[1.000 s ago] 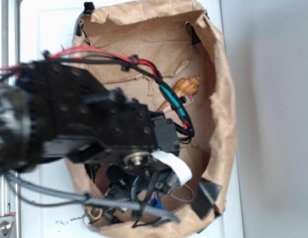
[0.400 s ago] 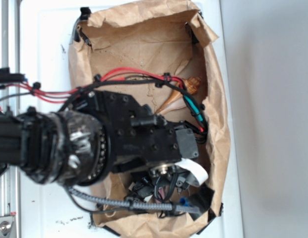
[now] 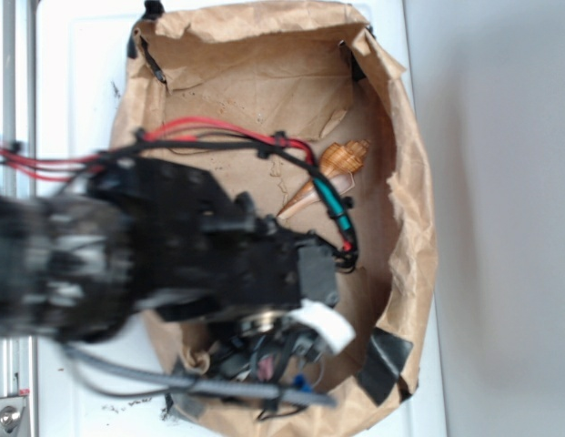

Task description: Grab the gray animal.

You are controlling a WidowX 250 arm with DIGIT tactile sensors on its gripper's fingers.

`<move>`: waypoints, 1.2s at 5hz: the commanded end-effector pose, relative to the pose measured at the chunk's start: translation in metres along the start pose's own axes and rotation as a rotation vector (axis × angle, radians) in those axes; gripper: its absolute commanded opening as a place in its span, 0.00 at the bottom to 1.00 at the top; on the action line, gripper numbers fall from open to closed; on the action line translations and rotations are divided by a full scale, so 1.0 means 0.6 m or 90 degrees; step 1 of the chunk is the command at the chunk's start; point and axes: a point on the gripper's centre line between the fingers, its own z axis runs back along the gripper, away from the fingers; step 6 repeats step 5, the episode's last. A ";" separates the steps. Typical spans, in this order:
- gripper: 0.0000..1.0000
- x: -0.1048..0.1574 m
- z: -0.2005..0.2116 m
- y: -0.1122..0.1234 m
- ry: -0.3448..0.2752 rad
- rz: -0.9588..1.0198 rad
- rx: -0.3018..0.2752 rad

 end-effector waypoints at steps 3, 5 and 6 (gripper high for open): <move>0.00 -0.057 0.247 0.078 0.069 0.423 0.117; 0.00 -0.061 0.233 0.050 0.088 0.425 0.172; 0.00 -0.061 0.233 0.050 0.088 0.425 0.172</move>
